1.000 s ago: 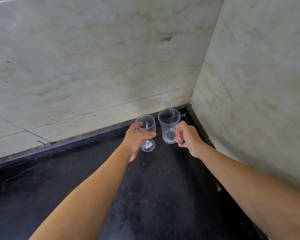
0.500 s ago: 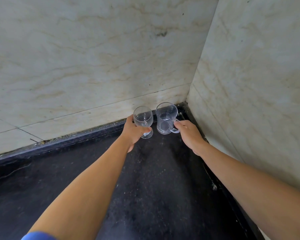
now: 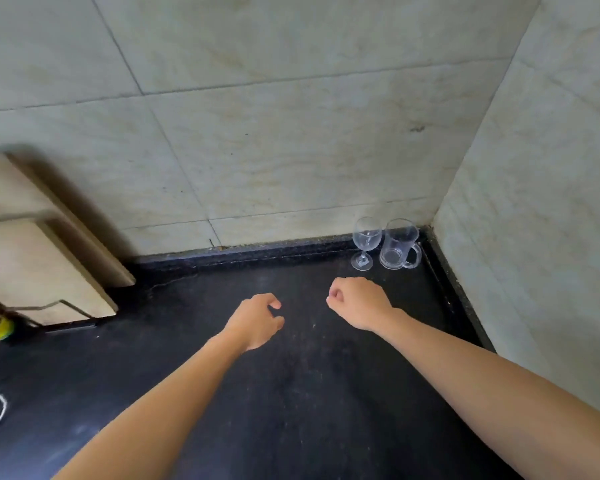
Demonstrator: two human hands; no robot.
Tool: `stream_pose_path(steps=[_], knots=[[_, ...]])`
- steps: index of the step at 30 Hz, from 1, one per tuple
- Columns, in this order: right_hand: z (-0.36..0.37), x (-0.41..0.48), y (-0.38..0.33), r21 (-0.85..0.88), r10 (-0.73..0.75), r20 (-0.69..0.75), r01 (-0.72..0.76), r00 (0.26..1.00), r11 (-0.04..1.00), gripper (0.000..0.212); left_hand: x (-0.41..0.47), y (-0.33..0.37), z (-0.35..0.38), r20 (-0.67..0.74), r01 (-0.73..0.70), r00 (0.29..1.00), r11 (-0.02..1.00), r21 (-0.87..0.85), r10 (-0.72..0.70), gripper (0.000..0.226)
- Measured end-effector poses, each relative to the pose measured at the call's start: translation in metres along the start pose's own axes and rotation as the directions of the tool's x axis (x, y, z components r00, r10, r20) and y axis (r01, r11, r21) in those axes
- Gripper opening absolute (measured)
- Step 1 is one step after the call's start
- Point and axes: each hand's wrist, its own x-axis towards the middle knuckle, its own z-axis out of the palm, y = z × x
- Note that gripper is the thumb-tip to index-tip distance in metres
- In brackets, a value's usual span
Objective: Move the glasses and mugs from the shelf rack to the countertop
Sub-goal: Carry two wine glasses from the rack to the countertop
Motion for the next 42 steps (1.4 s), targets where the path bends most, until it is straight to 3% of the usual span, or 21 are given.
stream_pose_path(steps=[4, 8, 14, 17, 19, 22, 28, 42], knots=[[0.014, -0.002, -0.078, -0.163, -0.296, 0.097, 0.308, 0.95, 0.937, 0.019, -0.073, -0.057, -0.024, -0.153, 0.094, 0.985, 0.993, 0.066, -0.083, 0.033], [0.039, -0.014, -0.152, -0.224, -0.527, 0.21, 0.565, 0.823, 0.794, 0.017, -0.147, -0.114, -0.018, -0.281, 0.275, 0.925, 0.961, 0.032, -0.255, 0.035], [0.104, -0.081, -0.261, -0.184, -0.752, 0.397, 0.849, 0.526, 0.496, 0.019, -0.292, -0.184, 0.035, -0.375, 0.571, 0.736, 0.815, -0.103, -0.563, 0.036], [0.143, -0.14, -0.319, -0.138, -0.808, 0.492, 0.946, 0.324, 0.295, 0.021, -0.381, -0.204, 0.065, -0.372, 0.677, 0.603, 0.699, -0.23, -0.706, 0.027], [0.163, -0.177, -0.349, -0.096, -0.828, 0.521, 0.978, 0.209, 0.187, 0.023, -0.429, -0.213, 0.082, -0.363, 0.712, 0.533, 0.637, -0.297, -0.765, 0.028], [0.201, -0.262, -0.404, -0.019, -0.836, 0.549, 1.0, 0.004, -0.008, 0.026, -0.524, -0.229, 0.118, -0.349, 0.768, 0.374, 0.498, -0.403, -0.859, 0.032], [0.277, -0.424, -0.484, 0.062, -0.792, 0.541, 0.952, -0.284, -0.299, 0.028, -0.681, -0.262, 0.189, -0.3, 0.793, 0.131, 0.282, -0.54, -0.945, 0.038], [0.41, -0.738, -0.614, 0.26, -0.583, 0.5, 0.753, -0.641, -0.605, 0.028, -0.969, -0.343, 0.291, -0.131, 0.675, -0.181, -0.026, -0.737, -0.975, 0.037]])
